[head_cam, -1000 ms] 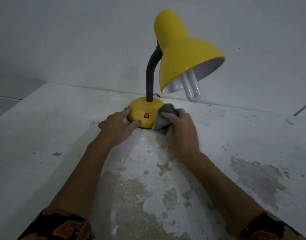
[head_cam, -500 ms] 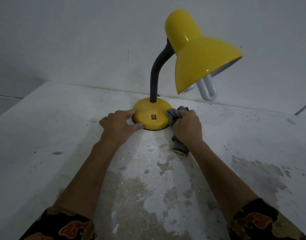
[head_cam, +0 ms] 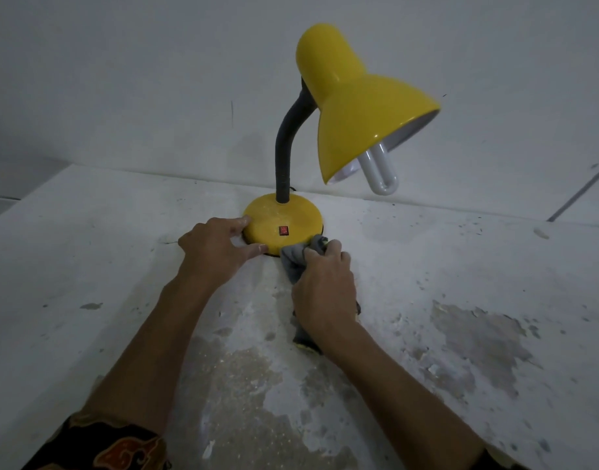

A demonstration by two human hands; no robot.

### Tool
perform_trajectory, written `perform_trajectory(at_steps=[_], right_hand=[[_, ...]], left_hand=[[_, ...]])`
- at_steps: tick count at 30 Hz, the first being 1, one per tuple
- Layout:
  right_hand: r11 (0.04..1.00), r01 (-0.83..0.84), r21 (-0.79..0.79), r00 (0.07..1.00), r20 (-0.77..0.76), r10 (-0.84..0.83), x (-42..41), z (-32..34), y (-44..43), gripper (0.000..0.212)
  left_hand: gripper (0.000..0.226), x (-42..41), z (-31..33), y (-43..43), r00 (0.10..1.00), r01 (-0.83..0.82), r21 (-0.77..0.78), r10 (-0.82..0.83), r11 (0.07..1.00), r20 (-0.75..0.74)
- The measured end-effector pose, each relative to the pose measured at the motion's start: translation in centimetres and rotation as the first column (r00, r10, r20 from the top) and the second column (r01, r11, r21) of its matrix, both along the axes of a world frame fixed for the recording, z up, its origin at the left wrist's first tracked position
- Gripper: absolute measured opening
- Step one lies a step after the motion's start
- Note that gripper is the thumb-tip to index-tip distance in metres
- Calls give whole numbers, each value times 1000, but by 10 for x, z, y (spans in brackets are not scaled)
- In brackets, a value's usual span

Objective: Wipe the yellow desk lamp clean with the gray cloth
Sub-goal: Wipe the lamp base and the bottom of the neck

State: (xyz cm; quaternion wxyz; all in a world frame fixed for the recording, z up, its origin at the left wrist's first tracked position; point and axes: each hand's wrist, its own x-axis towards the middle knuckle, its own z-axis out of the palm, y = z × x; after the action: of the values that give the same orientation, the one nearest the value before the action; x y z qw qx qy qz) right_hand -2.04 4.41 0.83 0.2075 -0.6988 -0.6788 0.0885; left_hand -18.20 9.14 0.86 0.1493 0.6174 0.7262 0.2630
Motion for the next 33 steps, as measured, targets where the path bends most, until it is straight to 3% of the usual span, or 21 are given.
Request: perform_trajectory(at_steps=[6,12,15,19,28,33], right_hand=[[999,-48,-8,999,6,48,-1,0,-5,24],[992,-118,41,991,-61,120,12,-5,0,26],[989,-134,55,982,-128,140,21,-5,7,23],[995,-93,33,985,-141,97,26,-1,20,22],[996,85,9,991,-109,-83,28,2,37,22],[995,72,66,997,-39,-70,8,-6,22,21]], left_hand=[[75,-1,0,2,999,17,-19,-18,1000,-29],[60,-3,0,5,997,11,-12,-10,1000,75],[79,-3,-6,7,990,76,-90,-65,993,128],[76,1,-7,7,993,111,-156,-104,982,53],[81,6,-10,7,993,91,-65,-95,994,-71],[80,12,-12,11,985,64,-11,-65,998,-159]])
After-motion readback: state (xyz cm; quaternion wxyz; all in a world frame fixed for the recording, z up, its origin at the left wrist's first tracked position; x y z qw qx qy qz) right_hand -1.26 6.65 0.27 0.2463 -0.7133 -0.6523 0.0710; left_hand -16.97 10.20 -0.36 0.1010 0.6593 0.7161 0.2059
